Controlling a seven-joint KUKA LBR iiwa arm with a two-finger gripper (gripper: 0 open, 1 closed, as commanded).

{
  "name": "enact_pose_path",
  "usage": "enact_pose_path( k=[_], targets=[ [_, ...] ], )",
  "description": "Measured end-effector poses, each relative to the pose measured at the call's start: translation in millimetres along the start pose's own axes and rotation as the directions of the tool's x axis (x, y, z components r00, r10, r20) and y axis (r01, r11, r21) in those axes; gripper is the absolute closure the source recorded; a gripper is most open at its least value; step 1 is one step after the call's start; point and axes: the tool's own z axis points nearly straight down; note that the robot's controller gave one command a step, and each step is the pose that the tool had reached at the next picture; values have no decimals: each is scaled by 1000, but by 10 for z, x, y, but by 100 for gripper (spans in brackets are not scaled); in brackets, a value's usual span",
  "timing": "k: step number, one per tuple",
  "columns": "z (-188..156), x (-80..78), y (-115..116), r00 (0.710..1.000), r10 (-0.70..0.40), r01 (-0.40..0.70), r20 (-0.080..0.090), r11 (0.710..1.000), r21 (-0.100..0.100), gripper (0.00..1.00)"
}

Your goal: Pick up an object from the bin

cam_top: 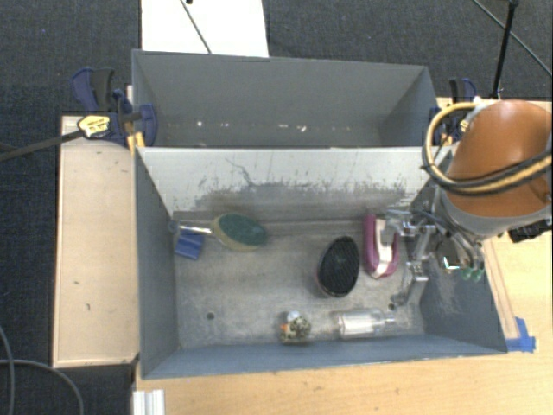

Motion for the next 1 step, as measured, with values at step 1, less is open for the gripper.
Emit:
enact_pose_path(
  k=[1],
  targets=[
    [1131,-632,343,978,-210,210,3,978,1,0]
  ],
)
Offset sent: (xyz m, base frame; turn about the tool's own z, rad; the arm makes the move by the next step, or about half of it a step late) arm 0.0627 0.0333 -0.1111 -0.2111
